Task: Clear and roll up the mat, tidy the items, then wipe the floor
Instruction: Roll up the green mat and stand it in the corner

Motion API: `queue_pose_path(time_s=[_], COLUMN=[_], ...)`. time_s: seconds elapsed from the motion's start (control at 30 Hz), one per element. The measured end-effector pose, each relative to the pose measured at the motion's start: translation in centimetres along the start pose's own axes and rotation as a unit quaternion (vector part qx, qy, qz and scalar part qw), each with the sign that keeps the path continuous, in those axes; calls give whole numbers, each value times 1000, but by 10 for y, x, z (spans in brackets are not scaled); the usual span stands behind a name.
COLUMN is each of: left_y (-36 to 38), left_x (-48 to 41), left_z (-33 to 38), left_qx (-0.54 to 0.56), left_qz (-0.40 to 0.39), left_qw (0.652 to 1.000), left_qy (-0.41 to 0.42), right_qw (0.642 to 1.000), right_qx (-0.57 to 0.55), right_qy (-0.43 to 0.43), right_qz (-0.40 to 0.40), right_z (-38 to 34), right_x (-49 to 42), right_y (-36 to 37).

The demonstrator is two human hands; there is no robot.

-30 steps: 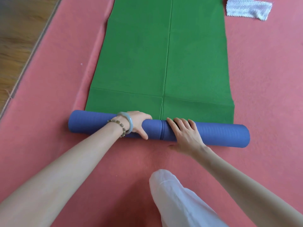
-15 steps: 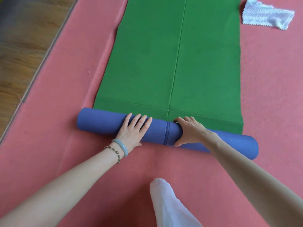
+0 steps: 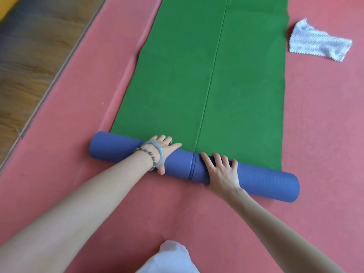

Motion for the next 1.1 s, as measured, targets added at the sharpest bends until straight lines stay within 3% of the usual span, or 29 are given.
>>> queue_pose_path(time_s=[0.13,0.33,0.53,0.6,0.67,0.83,0.93,1.0,1.1], left_y=[8,10,9,1,-11,-54,-67,-77,-92], left_x=[15,16,0,-8,-20,-59,-81,-84,-71], left_z=[13,17,14,11,5,-21,-34,-38,-48], left_qx=[-16,-11,-45,-44,-40,89,133,93,52], left_qz=[99,158,255,256,221,49,-77,-64,70], left_qw=[995,986,966,966,974,992,985,989,989], left_qy=[6,-54,-1,12,25,76,77,90,119], right_qw=[996,980,948,954,973,999,1000,999,1000], right_qx=[-27,-71,-130,-140,-135,-46,-9,13,1], right_qy=[-19,-39,-29,-20,-13,-18,1,9,29], right_qz=[-88,-183,-290,-264,-186,-17,29,46,3], right_z=[8,22,39,45,52,35,26,30,41], right_x=[-21,-46,-82,-84,-78,-44,-52,-68,-95], right_y=[-7,-16,-22,-28,-38,-38,-26,-28,-34])
Point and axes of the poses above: each hand's wrist, its own x-axis away from the middle knuckle, its own y-axis out of the palm, z = x × y, the point moved 4 cm from there along -x, towards the middle knuckle, and after that the axes turned 2 degrees about x, right-handed, at the moved point
